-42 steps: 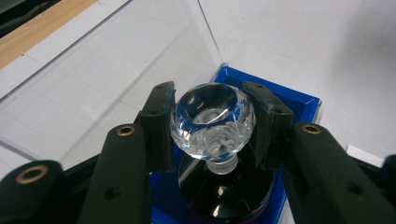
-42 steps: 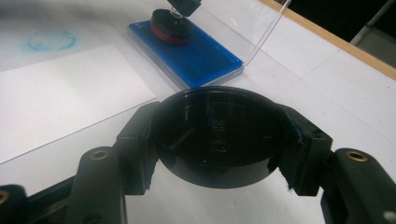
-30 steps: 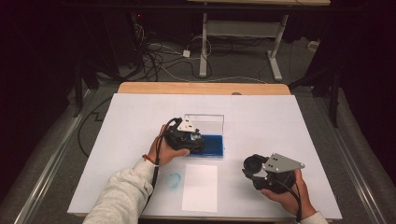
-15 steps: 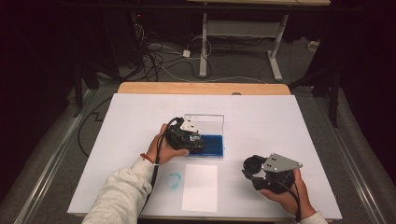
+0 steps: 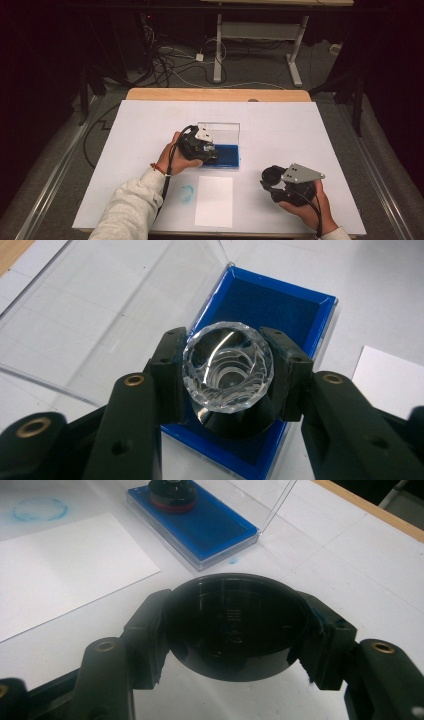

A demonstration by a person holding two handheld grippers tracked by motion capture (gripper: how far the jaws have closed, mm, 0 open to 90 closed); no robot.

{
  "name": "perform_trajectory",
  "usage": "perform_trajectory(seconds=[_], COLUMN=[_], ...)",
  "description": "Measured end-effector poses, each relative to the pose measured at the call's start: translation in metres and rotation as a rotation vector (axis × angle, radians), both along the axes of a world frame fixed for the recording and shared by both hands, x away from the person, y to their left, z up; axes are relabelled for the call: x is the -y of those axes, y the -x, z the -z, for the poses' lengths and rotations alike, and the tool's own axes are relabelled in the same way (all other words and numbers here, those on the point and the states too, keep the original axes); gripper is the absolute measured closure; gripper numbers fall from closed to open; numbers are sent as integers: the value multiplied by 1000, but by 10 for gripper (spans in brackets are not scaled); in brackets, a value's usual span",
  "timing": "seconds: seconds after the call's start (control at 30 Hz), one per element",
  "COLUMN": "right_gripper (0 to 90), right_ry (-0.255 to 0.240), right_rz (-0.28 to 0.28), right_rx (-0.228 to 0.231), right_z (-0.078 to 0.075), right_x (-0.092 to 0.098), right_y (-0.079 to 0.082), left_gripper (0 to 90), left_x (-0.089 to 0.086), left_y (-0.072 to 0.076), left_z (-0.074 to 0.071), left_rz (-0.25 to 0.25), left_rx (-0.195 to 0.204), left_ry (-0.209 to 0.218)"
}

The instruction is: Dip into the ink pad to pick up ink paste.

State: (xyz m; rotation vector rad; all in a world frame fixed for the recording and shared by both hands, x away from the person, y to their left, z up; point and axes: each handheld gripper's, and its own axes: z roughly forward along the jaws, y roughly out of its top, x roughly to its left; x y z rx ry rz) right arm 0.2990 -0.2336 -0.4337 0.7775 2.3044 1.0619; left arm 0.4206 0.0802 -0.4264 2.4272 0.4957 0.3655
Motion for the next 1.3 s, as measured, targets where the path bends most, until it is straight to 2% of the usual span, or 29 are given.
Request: perform_trajectory(seconds=[0.03, 0.2, 0.6, 0.83, 1.07, 1.23, 1.3], right_gripper=[382, 381, 380, 381, 380, 380, 380], right_ry=[-1, 2, 3, -1, 1, 3, 1], right_rz=[-3, -13, -11, -6, -5, -3, 0], right_rx=[-1, -6, -5, -8, -10, -10, -5], right_z=[0, 1, 2, 1, 2, 2, 1], right_x=[0, 0, 0, 1, 0, 1, 1], right_y=[0, 0, 0, 0, 0, 0, 0], left_gripper=[553, 552, 552, 552, 552, 551, 552], left_x=[0, -4, -1, 0, 1, 1, 0], left_y=[1, -2, 0, 1, 2, 1, -1], left_z=[0, 0, 0, 1, 1, 1, 0], left_rz=[3, 3, 6, 3, 2, -7, -14], left_rx=[2, -18, -8, -6, 5, 3, -17], left_ry=[-6, 17, 2, 11, -5, 6, 24])
